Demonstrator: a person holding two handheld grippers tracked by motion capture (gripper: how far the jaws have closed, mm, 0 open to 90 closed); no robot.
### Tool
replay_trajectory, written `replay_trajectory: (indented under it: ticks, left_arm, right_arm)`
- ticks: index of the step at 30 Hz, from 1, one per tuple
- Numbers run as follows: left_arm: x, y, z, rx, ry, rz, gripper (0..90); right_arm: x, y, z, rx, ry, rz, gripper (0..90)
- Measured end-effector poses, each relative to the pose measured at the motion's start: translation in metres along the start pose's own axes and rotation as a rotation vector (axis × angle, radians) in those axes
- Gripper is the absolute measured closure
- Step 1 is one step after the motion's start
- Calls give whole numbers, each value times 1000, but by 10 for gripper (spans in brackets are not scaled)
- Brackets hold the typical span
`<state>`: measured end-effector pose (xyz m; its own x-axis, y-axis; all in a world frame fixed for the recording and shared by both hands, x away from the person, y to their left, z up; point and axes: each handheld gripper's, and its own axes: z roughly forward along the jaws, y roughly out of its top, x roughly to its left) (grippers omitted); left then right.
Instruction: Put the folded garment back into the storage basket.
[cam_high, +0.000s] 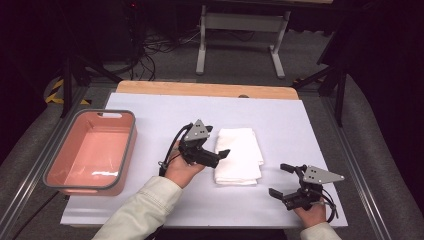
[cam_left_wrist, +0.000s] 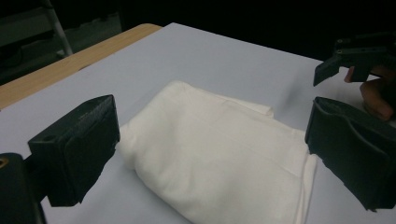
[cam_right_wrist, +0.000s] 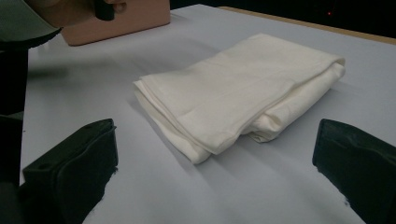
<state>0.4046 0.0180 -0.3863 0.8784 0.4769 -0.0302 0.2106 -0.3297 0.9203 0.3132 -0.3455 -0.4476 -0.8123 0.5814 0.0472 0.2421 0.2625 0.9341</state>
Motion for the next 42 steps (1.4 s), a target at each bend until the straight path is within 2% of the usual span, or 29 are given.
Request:
replay_trajectory:
  ticks: [5, 8, 10, 11, 13, 17, 30, 31, 35, 36, 39, 42]
  left_arm:
    - [-3, 3, 10, 13, 15, 19, 38]
    - [-3, 4, 15, 12, 20, 14, 38]
    - [-4, 3, 18, 16, 51, 32, 58]
    - [-4, 2, 22, 36, 84, 43, 67]
    - [-4, 1, 27, 58, 99, 36, 66]
    - [-3, 0, 31, 57, 86, 3, 59]
    - [1, -6, 49, 128, 90, -30, 51]
    - [1, -7, 51, 138, 95, -44, 46]
    - [2, -9, 62, 175, 112, -19, 22]
    - [3, -11, 68, 203, 127, -40, 22]
    - [7, -12, 72, 220, 138, -57, 22]
    - [14, -15, 78, 244, 146, -97, 28]
  right_arm:
    - [0, 0, 0, 0, 2, -1, 8]
    - [0, 0, 0, 1, 7, 0, 8]
    - [0, 0, 0, 3, 8, -2, 8]
    - [0, 0, 0, 3, 8, -2, 8]
    - [0, 0, 0, 0, 9, -1, 8]
    - [0, 0, 0, 0, 8, -2, 8]
    - [1, 0, -1, -5, 10, -12, 8]
    - [1, 0, -1, -4, 9, -11, 8]
    - [1, 0, -1, -3, 7, -10, 8]
    - [1, 0, -1, -2, 8, -13, 8]
    - [1, 0, -1, -2, 8, -13, 8]
    - [1, 0, -1, -2, 10, -14, 8]
